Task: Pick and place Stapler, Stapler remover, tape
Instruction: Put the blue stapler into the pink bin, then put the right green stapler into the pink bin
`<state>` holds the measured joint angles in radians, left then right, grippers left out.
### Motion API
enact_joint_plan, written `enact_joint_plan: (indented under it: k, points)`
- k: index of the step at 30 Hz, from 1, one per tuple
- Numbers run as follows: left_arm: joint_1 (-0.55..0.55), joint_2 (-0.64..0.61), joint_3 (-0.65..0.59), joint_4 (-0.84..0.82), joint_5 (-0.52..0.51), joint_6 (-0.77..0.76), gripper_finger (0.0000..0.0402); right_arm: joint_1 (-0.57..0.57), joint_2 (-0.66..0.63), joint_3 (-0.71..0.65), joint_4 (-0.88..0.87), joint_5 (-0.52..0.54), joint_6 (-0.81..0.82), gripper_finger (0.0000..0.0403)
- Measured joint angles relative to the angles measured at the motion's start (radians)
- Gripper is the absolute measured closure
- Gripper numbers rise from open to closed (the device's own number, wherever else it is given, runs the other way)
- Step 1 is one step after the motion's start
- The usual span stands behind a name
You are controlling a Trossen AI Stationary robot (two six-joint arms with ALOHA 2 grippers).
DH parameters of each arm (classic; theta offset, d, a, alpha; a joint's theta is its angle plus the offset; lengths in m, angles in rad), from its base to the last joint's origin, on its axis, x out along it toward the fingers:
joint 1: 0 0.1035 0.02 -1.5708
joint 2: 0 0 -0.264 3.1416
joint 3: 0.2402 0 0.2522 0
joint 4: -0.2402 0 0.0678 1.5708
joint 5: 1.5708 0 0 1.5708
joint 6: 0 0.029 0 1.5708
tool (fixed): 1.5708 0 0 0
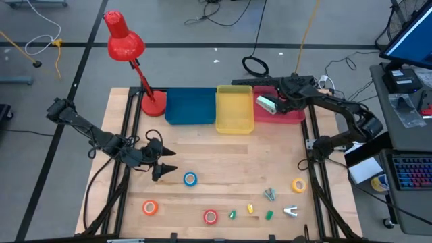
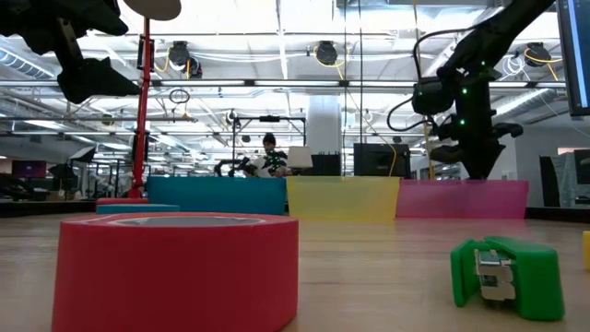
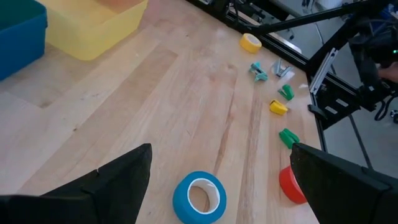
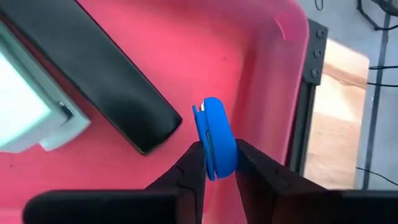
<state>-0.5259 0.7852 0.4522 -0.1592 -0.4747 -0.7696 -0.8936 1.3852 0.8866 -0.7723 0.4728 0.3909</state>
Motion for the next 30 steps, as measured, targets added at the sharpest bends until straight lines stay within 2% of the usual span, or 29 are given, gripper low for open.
enact_joint_plan:
  k: [26,30]
  points:
    - [0.0,0.0,0.0,0.008,0.007,-0.002,0.0023,-0.002,0.001,-0.004,0.013,-0.007,0.006,0.0251]
    - [0.0,0.0,0.0,0.008,0.037,-0.002,0.0023,-0.002,-0.012,-0.004,0.005,-0.147,0.01,0.0254]
